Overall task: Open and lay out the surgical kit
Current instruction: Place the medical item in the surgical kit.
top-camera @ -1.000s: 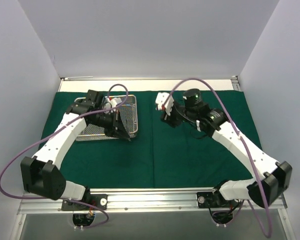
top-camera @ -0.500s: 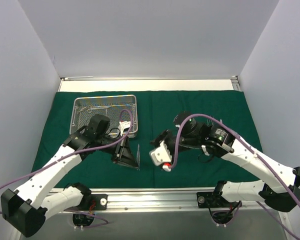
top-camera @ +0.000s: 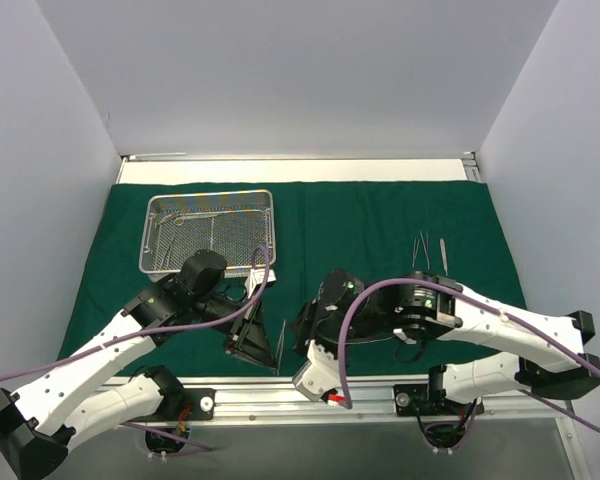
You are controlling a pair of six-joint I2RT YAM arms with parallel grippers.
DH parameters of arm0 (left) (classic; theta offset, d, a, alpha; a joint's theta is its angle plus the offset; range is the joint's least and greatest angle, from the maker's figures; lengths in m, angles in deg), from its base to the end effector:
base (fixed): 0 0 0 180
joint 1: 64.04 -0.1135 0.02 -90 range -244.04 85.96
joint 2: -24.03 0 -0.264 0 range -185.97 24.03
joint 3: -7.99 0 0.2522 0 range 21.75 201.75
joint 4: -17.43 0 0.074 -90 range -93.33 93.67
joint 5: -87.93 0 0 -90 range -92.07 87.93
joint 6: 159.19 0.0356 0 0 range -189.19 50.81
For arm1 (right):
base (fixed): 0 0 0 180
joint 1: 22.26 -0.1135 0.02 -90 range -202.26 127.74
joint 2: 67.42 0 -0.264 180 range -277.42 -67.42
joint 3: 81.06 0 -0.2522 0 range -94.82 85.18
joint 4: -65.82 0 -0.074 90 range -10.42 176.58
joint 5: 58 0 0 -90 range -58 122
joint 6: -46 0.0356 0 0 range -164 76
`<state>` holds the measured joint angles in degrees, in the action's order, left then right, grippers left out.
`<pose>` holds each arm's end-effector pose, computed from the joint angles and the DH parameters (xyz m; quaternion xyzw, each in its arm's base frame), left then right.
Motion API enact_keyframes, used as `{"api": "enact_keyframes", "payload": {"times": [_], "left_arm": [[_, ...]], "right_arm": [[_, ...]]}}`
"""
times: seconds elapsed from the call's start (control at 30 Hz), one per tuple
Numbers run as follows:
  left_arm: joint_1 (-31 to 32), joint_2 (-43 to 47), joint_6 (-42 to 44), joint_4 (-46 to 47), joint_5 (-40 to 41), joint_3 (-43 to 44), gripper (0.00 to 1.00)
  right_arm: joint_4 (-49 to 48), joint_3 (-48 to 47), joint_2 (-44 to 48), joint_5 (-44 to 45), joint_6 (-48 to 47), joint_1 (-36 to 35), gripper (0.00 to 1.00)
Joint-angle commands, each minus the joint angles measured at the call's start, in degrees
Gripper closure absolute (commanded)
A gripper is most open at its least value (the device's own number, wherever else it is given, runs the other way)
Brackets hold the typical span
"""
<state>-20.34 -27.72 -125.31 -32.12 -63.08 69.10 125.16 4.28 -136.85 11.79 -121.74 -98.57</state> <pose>0.1051 -0.1435 0.3030 -0.1280 -0.8000 0.5741 0.1186 0.0459 0.2403 0.4079 -0.8660 0.1151 0.1492 0.4633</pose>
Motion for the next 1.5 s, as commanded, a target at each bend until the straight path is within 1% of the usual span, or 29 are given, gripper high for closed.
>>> {"api": "enact_keyframes", "payload": {"times": [0.0, 0.13, 0.33, 0.53, 0.6, 0.77, 0.83, 0.97, 1.0, 1.1, 1.27, 1.3, 1.33, 1.37, 1.43, 1.47], "left_arm": [[2.25, 1.91, -2.94, 2.92, -1.39, -0.68, 0.98], [4.63, 3.23, -5.31, 2.74, -1.30, -1.64, 0.98], [6.92, 5.16, -6.55, 1.69, -1.56, -2.97, 0.98], [8.15, 6.13, -6.81, 0.63, -1.13, -3.32, 0.98], [8.42, 6.74, -7.34, 1.07, -1.04, -3.58, 0.98], [8.50, 7.01, -7.60, 1.07, -1.13, -4.02, 0.98], [8.50, 6.84, -7.69, 1.42, -1.04, -3.85, 0.98], [8.50, 6.22, -7.95, 2.57, -1.13, -3.41, 0.98], [8.50, 6.13, -7.95, 2.57, -1.13, -3.23, 0.98], [8.50, 5.95, -8.04, 2.92, -1.21, -3.14, 0.98], [8.50, 6.39, -9.19, 4.15, -1.65, -2.79, 0.98], [8.50, 6.39, -8.92, 3.54, -1.65, -2.36, 0.91], [8.50, 6.48, -7.79, 2.84, -1.39, -1.92, 0.75], [8.33, 6.31, -6.73, 1.79, -0.95, -1.39, 0.40], [7.80, 5.70, -3.23, -3.56, 1.41, 1.67, 0.13], [7.45, 4.56, 1.32, -8.37, 2.55, 2.99, 0.06]], "right_arm": [[2.14, -1.19, -2.46, 3.68, -2.16, -2.78, 0.61], [1.26, -1.45, -4.04, 5.79, -3.21, -5.86, 0.62], [0.47, -2.06, -5.72, 6.76, -3.39, -7.18, 0.62], [-0.06, -2.41, -7.03, 6.94, -3.30, -7.88, 0.65], [-0.14, -2.94, -7.74, 6.67, -3.30, -8.32, 0.67], [-0.93, -3.91, -8.88, 6.59, -3.13, -8.94, 0.70], [-0.85, -4.17, -9.23, 6.23, -2.69, -9.46, 0.76], [-0.67, -4.26, -9.67, 6.06, -2.25, -9.91, 0.78], [-0.67, -4.18, -9.67, 6.06, -2.16, -9.99, 0.86], [-0.49, -3.91, -9.41, 5.71, -1.90, -10.00, 1.00], [-1.37, -2.77, -8.97, 5.62, -0.58, -10.00, 1.00], [-1.55, -2.33, -8.71, 5.44, 0.21, -9.91, 1.00], [-2.42, -1.55, -8.45, 5.62, 0.82, -9.91, 1.00], [-3.04, 0.12, -7.66, 5.79, 1.61, -9.82, 1.00], [-5.40, 2.14, -6.52, 6.06, 4.41, -9.56, 1.00], [-6.72, 3.37, -4.86, 6.06, 5.65, -9.56, 1.00]]}}
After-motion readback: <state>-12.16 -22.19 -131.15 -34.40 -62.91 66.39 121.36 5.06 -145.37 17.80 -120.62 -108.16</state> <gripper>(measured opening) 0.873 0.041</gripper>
